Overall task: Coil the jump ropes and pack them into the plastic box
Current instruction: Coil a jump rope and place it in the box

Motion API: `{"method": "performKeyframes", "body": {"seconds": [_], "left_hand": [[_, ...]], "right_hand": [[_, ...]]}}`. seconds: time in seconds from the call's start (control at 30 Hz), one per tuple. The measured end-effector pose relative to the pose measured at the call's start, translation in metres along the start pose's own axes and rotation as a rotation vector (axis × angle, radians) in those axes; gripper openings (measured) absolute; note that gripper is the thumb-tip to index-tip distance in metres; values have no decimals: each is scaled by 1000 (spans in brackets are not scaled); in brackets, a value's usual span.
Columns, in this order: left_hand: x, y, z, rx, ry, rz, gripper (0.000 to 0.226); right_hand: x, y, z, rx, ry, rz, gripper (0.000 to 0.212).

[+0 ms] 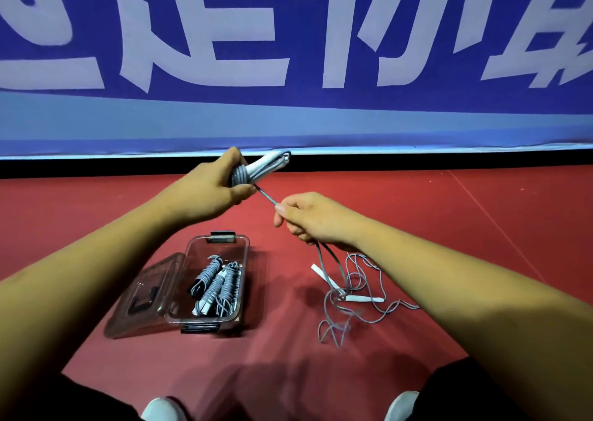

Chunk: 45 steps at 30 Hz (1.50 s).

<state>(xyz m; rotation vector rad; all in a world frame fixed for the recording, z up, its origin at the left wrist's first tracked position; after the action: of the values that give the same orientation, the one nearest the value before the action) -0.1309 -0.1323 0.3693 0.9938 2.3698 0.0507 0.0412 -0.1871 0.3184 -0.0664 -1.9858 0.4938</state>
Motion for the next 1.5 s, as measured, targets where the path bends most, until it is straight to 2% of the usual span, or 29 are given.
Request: {"method": "performKeyframes", "body": {"seconds": [0.1, 0.17, 0.27, 0.4, 0.43, 0.47, 0.57, 0.63, 0.7, 0.87, 0.97, 1.03, 1.07, 1.13, 1.2, 1.33, 1.43, 1.5], "left_hand": [[9, 0, 5, 27, 152, -2, 29], [8, 0, 11, 78, 266, 13, 32], [5, -1, 19, 190, 416, 5, 32], [-5, -3, 32, 366, 465, 26, 24], [-8, -2, 34, 399, 460, 43, 20], [-12, 0, 35, 413, 452, 60, 24], [-26, -2, 35, 424, 434, 80, 61], [-32, -3, 37, 433, 410, 111, 59], [-36, -3, 35, 430, 336, 161, 45], [-36, -2, 28, 355, 34, 229, 20], [-36, -4, 24, 219, -231, 217, 38], [-31, -2, 17, 136, -333, 203, 50], [-27, -1, 14, 105, -315, 202, 48], [-15, 3, 9, 52, -182, 176, 29], [-1, 5, 4, 16, -2, 122, 16], [18, 6, 7, 39, 235, 51, 28], [23, 4, 14, 83, 376, 29, 30], [25, 2, 19, 129, 434, 27, 26]], "right_hand": [[17, -5, 5, -152, -336, -143, 28], [26, -7, 9, -193, -490, -217, 34], [29, -7, 5, -238, -640, -254, 42], [35, -9, -7, -341, -694, -286, 23], [37, -10, -11, -361, -679, -295, 20], [38, -10, -15, -376, -661, -299, 18], [42, -10, -28, -392, -534, -310, 21], [42, -11, -36, -341, -428, -312, 23], [38, -12, -43, -250, -324, -284, 23], [9, 1, -52, -59, -9, -145, 6], [-7, 8, -43, 29, 160, -79, 21], [-16, 11, -33, 83, 203, -24, 19], [-19, 12, -26, 119, 199, 13, 22], [-19, 12, -12, 162, 194, 73, 28], [-9, 10, -1, 86, 145, 82, 27], [14, 5, 10, -171, -197, -25, 24], [22, -1, 13, -198, -477, -126, 29], [24, -5, 10, -203, -552, -164, 38]]}}
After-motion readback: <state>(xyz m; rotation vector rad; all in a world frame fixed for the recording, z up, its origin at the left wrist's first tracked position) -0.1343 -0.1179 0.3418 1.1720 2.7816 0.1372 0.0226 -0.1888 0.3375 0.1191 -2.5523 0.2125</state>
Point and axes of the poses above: each hand's wrist, its own y-axis towards the middle knuckle, its own z-axis out of the palm, x = y × z, the point moved 3 cm from there along y, towards the middle knuckle, and after that the axes turned 13 degrees about z, right-handed, at the moved point
